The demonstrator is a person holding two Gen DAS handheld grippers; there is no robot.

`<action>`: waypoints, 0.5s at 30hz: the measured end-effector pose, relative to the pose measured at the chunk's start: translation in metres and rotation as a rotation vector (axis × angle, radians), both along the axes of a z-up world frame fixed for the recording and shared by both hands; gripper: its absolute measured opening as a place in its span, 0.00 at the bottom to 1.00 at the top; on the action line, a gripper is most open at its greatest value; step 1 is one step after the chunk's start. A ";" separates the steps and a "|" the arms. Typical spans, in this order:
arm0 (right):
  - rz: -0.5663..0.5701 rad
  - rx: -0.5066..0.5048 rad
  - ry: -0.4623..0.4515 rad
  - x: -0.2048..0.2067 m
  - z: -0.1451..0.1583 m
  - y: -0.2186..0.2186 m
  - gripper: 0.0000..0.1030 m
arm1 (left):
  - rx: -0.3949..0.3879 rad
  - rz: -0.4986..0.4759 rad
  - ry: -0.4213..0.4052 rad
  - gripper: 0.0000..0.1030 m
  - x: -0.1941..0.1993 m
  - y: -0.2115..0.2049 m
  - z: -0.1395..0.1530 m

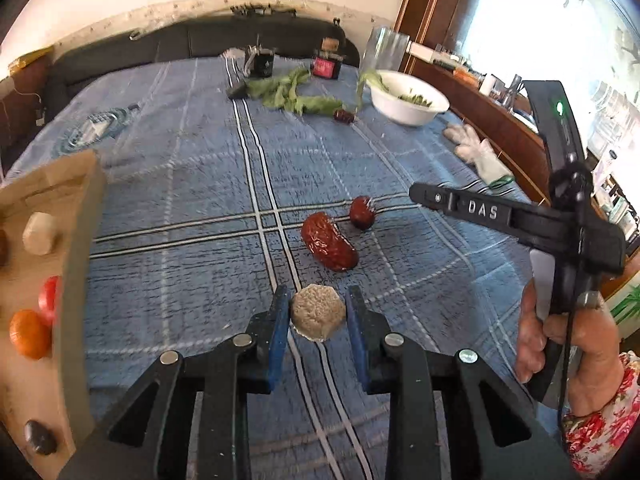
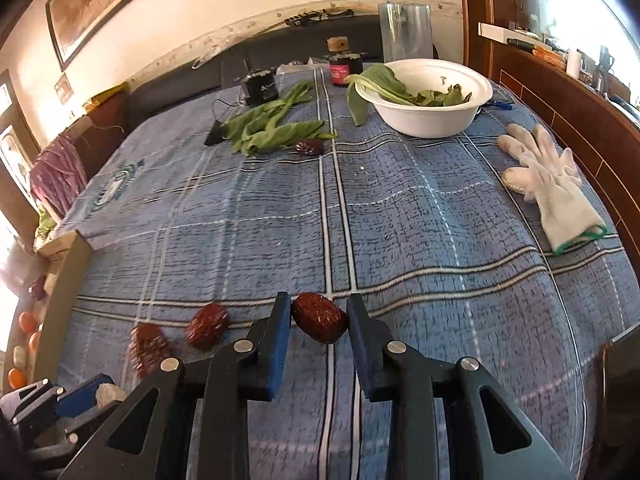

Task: Organize fruits
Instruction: 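Grasp a white cube with left tool while right tool grasps a red date, then carry cube and red date into the tray and open both tools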

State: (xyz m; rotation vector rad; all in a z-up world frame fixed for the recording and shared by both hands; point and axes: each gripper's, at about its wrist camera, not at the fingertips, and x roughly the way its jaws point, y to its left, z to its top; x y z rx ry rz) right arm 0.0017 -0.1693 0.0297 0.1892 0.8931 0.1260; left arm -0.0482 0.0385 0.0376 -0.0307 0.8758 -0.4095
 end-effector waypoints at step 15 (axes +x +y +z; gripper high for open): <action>0.342 0.152 -0.115 -0.091 0.071 0.135 0.30 | -0.016 0.342 -0.063 0.26 -0.088 0.171 0.036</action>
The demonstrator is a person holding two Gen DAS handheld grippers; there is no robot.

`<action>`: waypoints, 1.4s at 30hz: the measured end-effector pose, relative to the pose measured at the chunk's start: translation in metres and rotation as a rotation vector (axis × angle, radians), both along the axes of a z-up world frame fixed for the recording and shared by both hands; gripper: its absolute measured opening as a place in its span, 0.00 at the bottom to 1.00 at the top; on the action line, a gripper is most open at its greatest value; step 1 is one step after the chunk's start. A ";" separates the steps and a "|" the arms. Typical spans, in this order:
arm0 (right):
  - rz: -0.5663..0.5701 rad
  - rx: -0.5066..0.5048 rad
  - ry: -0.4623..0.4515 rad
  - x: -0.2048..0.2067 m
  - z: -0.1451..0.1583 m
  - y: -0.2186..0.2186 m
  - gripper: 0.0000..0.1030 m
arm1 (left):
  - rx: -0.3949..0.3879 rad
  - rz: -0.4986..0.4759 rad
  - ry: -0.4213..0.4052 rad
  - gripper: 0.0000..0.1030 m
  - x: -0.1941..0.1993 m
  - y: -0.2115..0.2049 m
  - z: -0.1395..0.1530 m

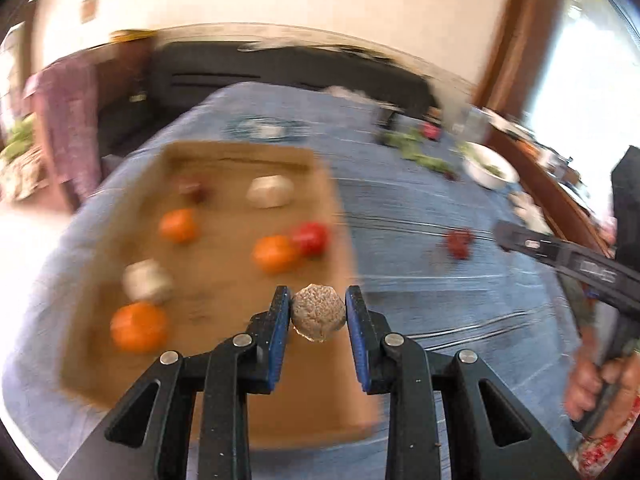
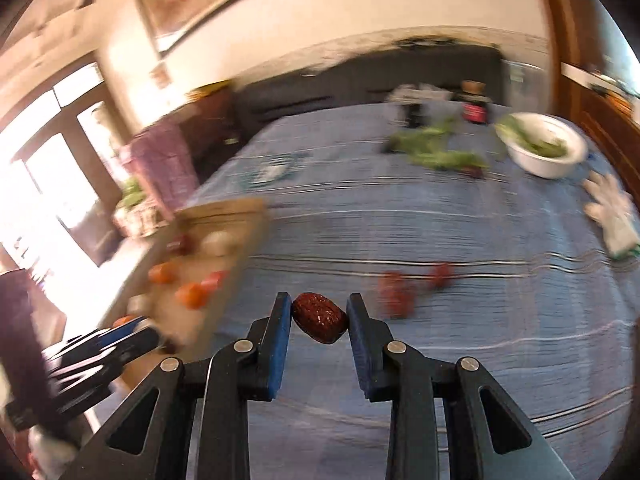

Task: Organize fruits
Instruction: 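Carry cube and red date into the tray and open both tools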

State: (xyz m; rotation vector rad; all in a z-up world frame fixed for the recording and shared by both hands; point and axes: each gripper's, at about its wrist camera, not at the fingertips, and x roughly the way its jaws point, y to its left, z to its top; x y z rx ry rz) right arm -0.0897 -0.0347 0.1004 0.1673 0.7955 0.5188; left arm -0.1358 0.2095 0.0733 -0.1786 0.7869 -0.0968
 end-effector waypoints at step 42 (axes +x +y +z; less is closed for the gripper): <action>0.145 -0.034 -0.035 -0.060 -0.027 0.104 0.46 | 0.252 0.241 -0.063 0.65 -0.047 0.044 0.015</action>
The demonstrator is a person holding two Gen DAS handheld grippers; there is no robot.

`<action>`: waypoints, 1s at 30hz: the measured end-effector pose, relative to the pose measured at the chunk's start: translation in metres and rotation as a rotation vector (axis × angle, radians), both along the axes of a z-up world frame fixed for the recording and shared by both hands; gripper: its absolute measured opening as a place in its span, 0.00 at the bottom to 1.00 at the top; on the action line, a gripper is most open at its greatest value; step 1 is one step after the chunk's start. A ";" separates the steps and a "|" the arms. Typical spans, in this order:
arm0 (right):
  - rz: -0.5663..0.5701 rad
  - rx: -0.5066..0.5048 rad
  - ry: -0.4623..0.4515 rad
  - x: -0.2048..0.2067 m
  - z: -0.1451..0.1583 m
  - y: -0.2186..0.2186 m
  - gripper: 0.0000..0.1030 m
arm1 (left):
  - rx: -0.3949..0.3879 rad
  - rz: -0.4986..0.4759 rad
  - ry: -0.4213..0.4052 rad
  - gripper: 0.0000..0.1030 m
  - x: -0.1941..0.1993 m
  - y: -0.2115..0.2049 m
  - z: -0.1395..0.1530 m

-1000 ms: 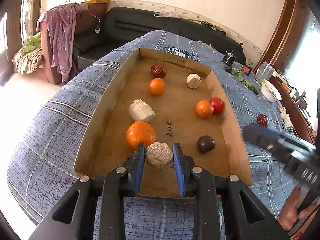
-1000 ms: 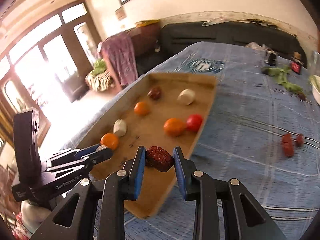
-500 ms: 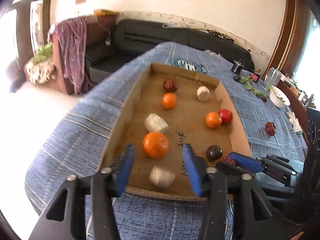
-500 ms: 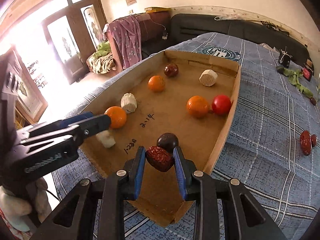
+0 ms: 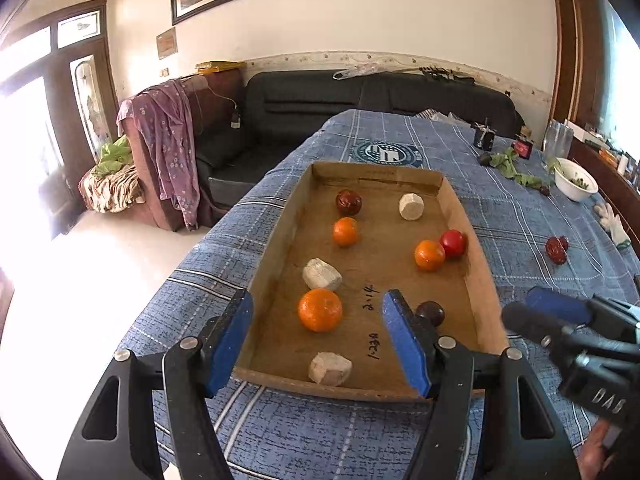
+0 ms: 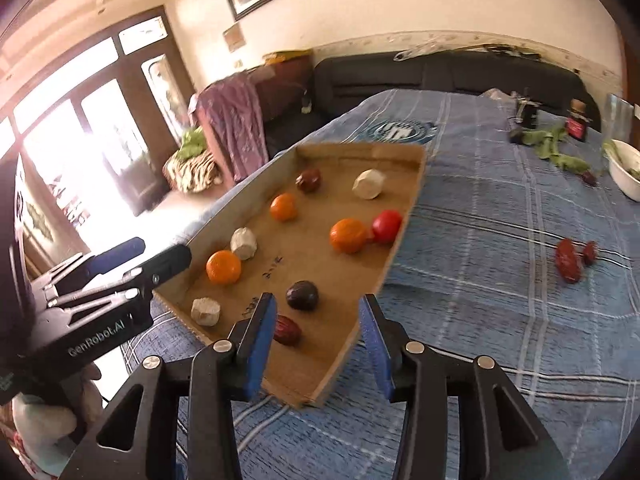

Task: Organize fruits
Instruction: 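Carry cube and red date into the tray and open both tools, then move both tools back toward the last red dates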

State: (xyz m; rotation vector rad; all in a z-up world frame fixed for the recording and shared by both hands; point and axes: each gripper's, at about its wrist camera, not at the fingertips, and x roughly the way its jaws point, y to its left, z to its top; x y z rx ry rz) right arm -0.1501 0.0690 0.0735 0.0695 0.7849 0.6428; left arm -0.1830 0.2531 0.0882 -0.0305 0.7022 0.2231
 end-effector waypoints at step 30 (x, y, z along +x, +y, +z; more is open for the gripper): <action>-0.334 -0.025 0.036 0.037 -0.001 -0.153 0.63 | -0.064 -0.259 0.054 0.67 0.033 -0.081 0.013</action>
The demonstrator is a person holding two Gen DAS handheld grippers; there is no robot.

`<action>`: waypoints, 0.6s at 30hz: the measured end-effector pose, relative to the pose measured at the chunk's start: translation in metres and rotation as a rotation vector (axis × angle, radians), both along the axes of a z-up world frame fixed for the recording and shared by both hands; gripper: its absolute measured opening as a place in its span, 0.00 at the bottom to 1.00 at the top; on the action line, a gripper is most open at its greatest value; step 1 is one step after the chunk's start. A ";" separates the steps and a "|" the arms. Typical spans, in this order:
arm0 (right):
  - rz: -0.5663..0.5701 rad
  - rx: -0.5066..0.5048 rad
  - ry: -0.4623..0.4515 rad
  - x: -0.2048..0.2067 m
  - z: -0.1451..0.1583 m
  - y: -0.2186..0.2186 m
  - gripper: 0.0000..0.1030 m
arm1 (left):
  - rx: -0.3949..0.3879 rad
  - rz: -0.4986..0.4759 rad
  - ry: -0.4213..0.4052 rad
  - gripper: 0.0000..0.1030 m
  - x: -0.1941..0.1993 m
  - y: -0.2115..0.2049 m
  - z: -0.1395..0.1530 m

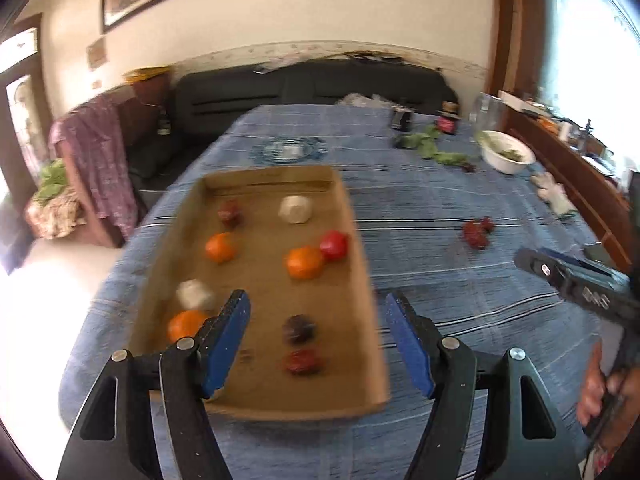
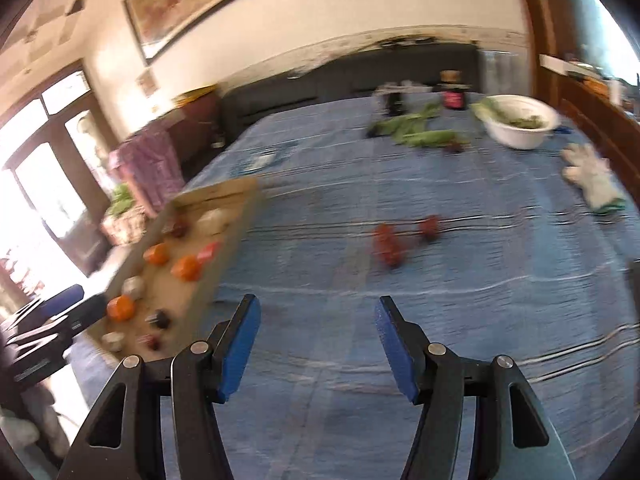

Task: Organize fruits
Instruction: 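Move both tools back toward the last red dates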

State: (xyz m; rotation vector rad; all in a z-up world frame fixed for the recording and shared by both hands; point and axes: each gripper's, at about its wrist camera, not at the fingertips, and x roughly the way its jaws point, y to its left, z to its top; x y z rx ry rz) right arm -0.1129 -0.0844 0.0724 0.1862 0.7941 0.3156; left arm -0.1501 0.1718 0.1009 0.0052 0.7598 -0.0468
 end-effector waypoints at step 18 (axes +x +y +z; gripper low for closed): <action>-0.092 -0.020 0.119 0.123 -0.054 -0.037 0.51 | -0.115 -0.192 0.114 0.67 0.090 -0.097 -0.050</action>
